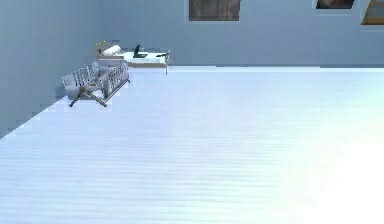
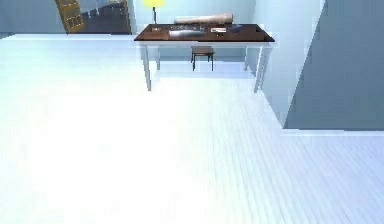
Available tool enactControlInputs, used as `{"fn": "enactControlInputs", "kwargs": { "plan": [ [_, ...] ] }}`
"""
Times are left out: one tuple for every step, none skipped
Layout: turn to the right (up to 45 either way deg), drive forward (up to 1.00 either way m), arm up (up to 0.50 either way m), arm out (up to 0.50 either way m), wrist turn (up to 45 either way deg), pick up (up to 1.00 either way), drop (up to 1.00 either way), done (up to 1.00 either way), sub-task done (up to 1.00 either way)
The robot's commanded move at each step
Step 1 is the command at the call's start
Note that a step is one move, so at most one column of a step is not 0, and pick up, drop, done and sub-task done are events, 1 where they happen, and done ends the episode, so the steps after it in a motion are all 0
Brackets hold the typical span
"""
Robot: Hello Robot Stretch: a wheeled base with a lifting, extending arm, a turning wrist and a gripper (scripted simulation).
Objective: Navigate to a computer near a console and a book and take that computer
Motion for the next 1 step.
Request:
{"fn": "enactControlInputs", "kwargs": {
  "plan": [
    [0.0, 1.00, 0.00, 0.00, 0.0, 0.00, 0.00, 0.00, 0.00]
  ]
}}
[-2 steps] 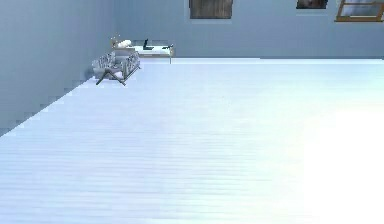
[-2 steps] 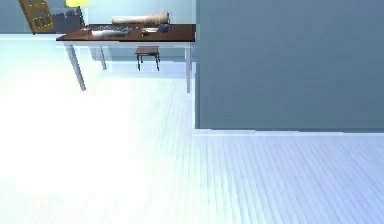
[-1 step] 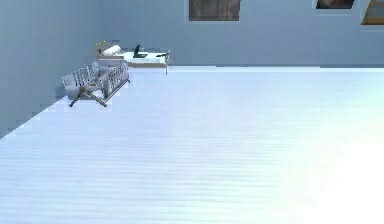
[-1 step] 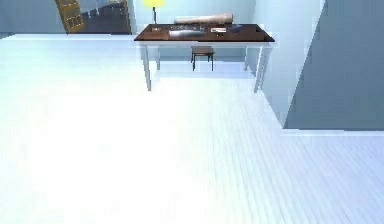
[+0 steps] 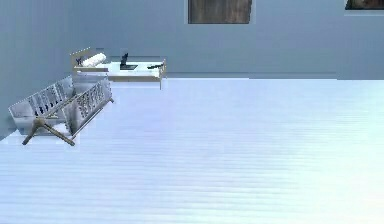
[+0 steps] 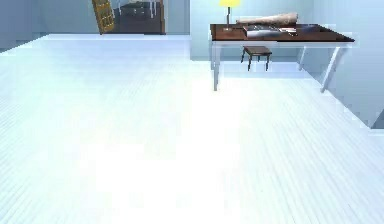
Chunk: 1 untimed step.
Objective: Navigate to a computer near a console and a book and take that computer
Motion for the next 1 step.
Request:
{"fn": "enactControlInputs", "kwargs": {
  "plan": [
    [0.0, 1.00, 0.00, 0.00, 0.0, 0.00, 0.00, 0.00, 0.00]
  ]
}}
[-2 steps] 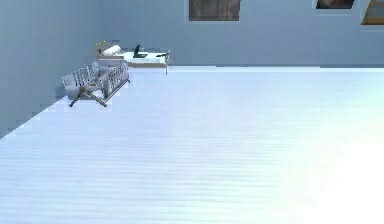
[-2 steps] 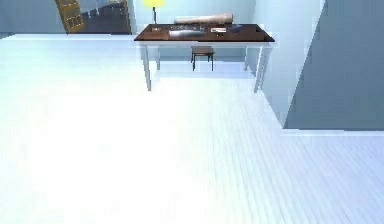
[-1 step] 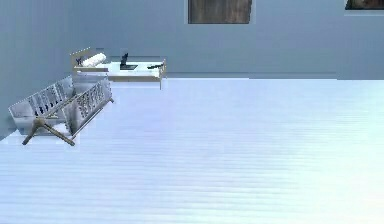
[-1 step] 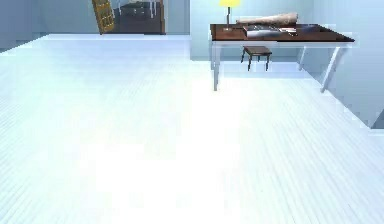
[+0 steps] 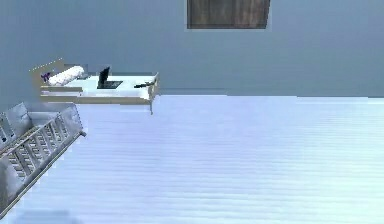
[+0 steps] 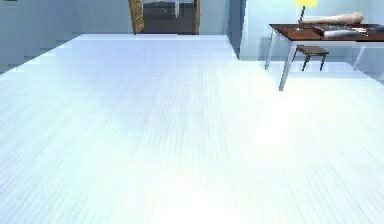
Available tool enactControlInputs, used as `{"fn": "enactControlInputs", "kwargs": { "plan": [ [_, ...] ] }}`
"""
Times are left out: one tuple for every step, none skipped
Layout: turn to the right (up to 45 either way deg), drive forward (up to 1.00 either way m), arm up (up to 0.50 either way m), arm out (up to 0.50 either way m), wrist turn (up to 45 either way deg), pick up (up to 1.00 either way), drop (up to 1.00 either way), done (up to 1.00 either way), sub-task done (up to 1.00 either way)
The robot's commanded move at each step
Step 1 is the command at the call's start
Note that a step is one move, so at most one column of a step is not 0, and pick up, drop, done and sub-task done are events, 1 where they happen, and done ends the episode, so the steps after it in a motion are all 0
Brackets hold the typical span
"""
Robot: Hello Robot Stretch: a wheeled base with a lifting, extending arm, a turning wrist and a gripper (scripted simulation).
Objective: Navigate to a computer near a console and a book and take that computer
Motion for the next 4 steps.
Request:
{"fn": "enactControlInputs", "kwargs": {
  "plan": [
    [3.0, 0.00, 0.00, 0.00, 0.0, 0.00, 0.00, 0.00, 0.00],
    [0.0, 1.00, 0.00, 0.00, 0.0, 0.00, 0.00, 0.00, 0.00],
    [0.0, 1.00, 0.00, 0.00, 0.0, 0.00, 0.00, 0.00, 0.00],
    [3.0, 0.00, 0.00, 0.00, 0.0, 0.00, 0.00, 0.00, 0.00]
  ]
}}
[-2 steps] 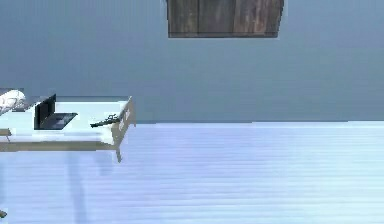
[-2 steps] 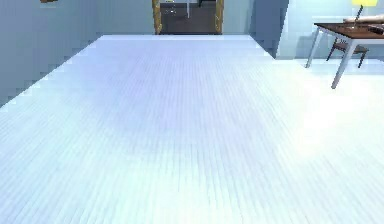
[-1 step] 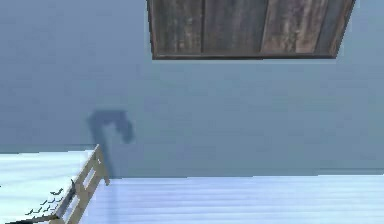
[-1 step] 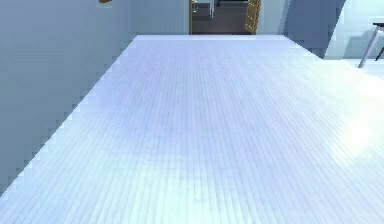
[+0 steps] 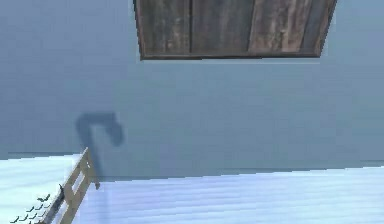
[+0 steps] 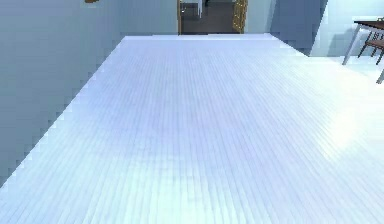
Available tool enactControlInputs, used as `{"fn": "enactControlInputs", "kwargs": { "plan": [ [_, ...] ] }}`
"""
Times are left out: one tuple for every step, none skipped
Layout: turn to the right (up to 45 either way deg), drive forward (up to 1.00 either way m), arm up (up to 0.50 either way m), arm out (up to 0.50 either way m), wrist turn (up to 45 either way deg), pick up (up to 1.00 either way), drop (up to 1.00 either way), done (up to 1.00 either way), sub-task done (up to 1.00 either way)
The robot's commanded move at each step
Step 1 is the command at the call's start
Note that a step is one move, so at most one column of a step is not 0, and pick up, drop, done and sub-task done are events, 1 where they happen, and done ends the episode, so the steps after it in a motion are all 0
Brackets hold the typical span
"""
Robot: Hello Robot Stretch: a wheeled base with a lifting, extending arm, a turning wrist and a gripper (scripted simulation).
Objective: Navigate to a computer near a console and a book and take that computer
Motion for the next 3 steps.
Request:
{"fn": "enactControlInputs", "kwargs": {
  "plan": [
    [0.0, 0.30, 0.00, 0.00, 0.0, 0.00, 0.00, 0.00, 0.00],
    [-45.0, 0.00, 0.00, 0.00, 0.0, 0.00, 0.00, 0.00, 0.00],
    [-45.0, 0.00, 0.00, 0.00, 0.0, 0.00, 0.00, 0.00, 0.00]
  ]
}}
